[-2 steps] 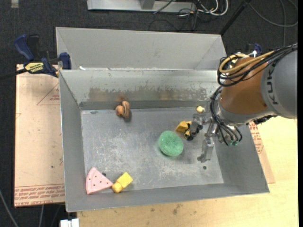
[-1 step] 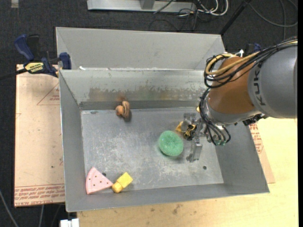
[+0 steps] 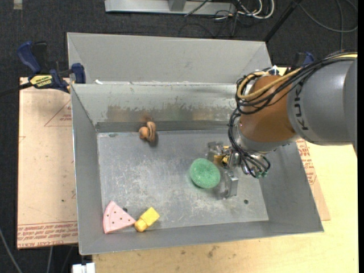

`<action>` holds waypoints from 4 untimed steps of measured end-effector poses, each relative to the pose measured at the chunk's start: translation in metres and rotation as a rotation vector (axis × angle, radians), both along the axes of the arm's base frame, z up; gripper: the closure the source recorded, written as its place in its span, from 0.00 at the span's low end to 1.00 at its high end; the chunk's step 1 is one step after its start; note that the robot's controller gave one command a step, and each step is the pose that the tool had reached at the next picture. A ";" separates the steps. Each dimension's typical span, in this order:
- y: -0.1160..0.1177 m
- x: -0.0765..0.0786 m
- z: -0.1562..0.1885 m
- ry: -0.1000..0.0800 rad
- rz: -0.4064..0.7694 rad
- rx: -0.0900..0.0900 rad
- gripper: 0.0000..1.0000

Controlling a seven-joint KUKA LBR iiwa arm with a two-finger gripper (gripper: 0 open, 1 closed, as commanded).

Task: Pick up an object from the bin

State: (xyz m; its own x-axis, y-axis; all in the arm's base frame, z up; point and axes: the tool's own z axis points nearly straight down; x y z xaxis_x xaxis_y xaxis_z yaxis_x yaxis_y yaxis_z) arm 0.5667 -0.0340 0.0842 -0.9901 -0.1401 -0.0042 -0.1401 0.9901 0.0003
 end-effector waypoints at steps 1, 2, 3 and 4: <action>0.032 0.035 -0.011 0.002 -0.018 0.000 0.00; 0.050 -0.025 -0.015 0.004 0.050 0.000 1.00; 0.050 -0.025 -0.015 0.004 0.051 0.000 1.00; 0.050 -0.025 -0.015 0.004 0.051 0.000 1.00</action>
Offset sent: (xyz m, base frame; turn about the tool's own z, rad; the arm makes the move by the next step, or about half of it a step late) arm -0.0248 0.0494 -0.0142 -0.0497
